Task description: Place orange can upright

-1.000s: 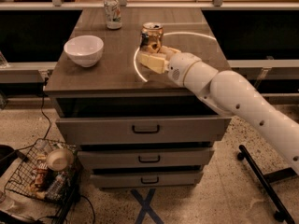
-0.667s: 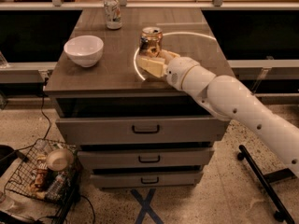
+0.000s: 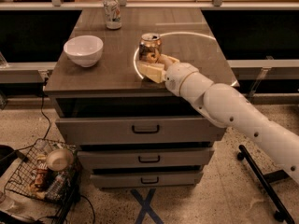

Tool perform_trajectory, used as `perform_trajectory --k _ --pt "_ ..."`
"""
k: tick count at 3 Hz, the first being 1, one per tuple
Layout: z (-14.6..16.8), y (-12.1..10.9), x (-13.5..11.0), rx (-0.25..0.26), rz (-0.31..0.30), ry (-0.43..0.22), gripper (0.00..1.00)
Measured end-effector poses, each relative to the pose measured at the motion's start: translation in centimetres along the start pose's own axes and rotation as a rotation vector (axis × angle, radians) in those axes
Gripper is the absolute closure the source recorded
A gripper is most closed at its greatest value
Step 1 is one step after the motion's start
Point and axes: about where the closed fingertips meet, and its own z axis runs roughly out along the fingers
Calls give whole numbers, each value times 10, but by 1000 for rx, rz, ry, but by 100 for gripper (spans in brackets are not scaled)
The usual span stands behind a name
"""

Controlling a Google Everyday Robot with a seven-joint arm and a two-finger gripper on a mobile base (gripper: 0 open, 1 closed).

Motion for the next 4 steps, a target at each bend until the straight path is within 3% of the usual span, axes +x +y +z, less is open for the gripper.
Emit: perform_trajectory --k 2,3,4 --pt "-4 3 10 2 -49 -34 100" --pt "-3 5 10 0 -49 -34 84" --pt "-2 6 10 -3 -49 -35 59"
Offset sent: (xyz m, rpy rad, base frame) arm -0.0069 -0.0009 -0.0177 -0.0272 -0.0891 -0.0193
